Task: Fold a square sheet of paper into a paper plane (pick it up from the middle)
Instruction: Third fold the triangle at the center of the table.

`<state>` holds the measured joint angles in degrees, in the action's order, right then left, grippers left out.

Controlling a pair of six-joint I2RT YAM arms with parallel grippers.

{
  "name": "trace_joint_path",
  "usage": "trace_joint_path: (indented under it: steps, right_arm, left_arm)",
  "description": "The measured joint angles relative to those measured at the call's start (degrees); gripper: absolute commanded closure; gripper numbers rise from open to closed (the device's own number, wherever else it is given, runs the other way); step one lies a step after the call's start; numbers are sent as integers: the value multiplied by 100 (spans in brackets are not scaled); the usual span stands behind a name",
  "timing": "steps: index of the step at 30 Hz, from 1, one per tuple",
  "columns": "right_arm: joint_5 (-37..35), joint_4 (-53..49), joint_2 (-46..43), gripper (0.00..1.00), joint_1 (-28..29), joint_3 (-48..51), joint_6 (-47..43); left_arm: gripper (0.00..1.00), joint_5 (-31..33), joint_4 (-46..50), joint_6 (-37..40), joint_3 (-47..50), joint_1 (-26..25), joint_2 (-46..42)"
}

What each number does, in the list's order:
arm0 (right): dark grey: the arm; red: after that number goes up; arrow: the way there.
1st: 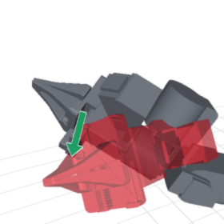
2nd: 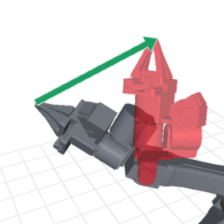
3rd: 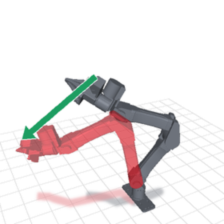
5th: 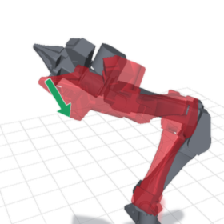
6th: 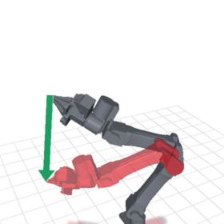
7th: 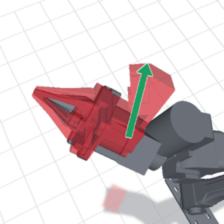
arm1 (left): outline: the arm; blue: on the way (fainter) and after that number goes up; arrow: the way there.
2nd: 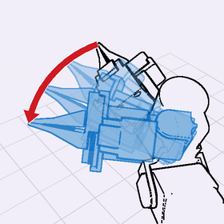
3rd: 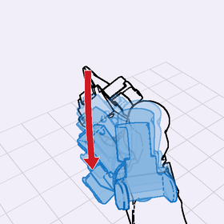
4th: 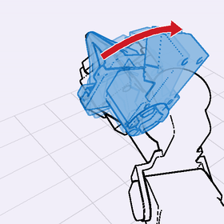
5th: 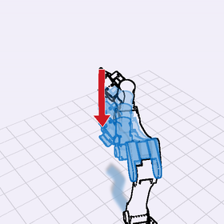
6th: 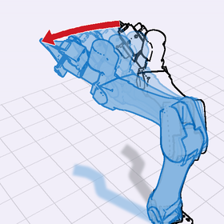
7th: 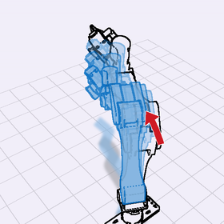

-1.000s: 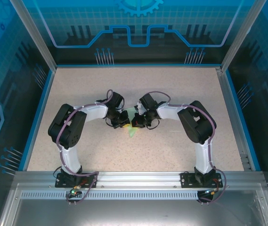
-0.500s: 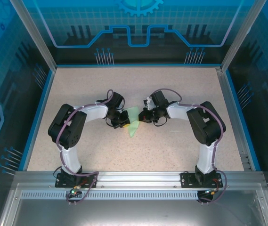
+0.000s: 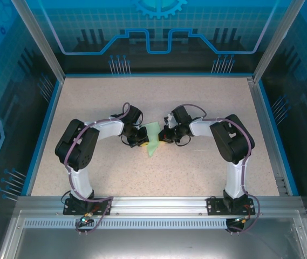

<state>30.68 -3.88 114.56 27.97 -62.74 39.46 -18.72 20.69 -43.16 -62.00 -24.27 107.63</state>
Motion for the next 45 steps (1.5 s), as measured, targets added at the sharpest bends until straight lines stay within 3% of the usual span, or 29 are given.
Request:
trace_joint_path:
  steps: [25, 31, 45]
  right_arm:
    - [-734, -649, 22, 98, -129, -490, 2]
    - [-815, -691, -562, 97, -94, -407, -4]
    - [-433, -343, -988, 97, 1158, 614, 304]
  left_arm:
    - [100, 48, 20, 22, -13, -22, 0]
    - [100, 48, 17, 20, -13, -24, 0]
    - [100, 50, 11, 13, -13, -28, 0]
